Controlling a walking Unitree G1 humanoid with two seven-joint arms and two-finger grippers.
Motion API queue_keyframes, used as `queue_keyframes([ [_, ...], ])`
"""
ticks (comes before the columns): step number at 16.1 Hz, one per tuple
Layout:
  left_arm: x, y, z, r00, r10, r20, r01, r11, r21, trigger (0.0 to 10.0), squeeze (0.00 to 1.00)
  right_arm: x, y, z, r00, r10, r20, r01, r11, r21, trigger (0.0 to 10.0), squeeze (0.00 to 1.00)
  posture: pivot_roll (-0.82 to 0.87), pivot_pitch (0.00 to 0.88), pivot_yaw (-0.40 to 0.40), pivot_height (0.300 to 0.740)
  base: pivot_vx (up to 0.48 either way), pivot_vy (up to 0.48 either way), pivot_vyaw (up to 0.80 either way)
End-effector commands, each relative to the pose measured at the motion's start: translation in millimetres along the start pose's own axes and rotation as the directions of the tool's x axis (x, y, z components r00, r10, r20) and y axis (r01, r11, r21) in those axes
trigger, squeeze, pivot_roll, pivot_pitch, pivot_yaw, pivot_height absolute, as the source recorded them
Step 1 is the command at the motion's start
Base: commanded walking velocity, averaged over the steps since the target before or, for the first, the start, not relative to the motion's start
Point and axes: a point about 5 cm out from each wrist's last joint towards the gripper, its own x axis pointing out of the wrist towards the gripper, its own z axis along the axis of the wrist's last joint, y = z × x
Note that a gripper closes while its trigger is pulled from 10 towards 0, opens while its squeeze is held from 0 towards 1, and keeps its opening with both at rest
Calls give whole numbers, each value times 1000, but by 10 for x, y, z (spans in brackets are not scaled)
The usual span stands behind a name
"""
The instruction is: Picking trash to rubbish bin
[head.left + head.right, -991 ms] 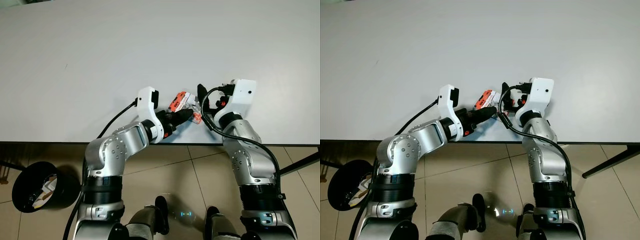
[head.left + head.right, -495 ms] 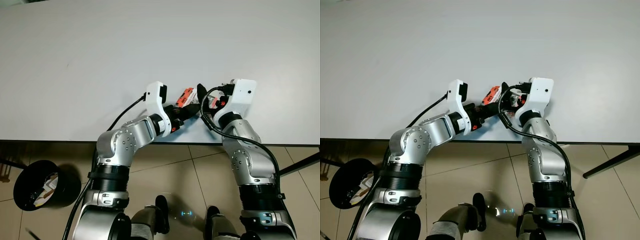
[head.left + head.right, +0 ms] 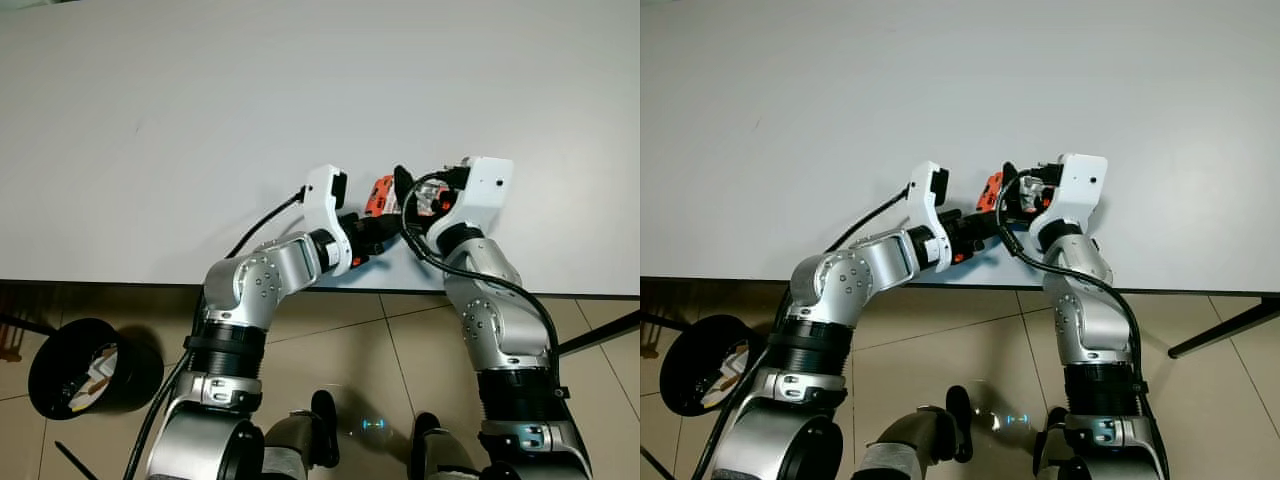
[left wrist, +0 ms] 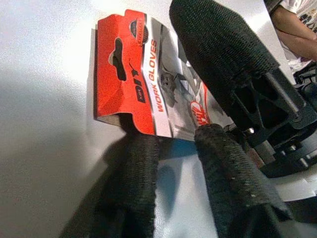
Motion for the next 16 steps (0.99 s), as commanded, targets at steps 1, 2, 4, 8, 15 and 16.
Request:
queue_keyframes([
  [1, 142, -49, -278, 992, -9, -126, 3, 999, -54, 0, 0, -45, -19, -223, 995, -16, -100, 20, 999, 36, 10000, 0, 49, 310, 207, 740, 0, 0, 0],
  [2, 138, -48, -263, 992, -11, -124, 5, 999, -49, 0, 0, -45, -18, -223, 995, -16, -101, 19, 999, 36, 10000, 0, 51, 311, 207, 740, 0, 0, 0],
  [4, 132, -43, -248, 993, -11, -121, 5, 999, -44, 0, 0, -47, -17, -230, 995, -16, -102, 19, 999, 36, 10000, 0, 51, 311, 207, 740, 0, 0, 0],
  [8, 118, -34, -220, 994, -9, -110, 5, 999, -36, 0, 0, -47, -27, -230, 995, -21, -101, 25, 999, 36, 10000, 0, 55, 315, 207, 740, 0, 0, 0],
  [15, -21, -29, 298, 982, 93, 166, -126, 972, 198, 10000, 0, -39, -135, -189, 994, -82, -77, 84, 996, 21, 10000, 0, 58, 313, 210, 740, 0, 0, 0],
  [16, -79, -42, 467, 955, 116, 273, -193, 942, 276, 10000, 0, -40, -156, -183, 993, -98, -71, 98, 995, 5, 10000, 0, 58, 313, 210, 740, 0, 0, 0],
])
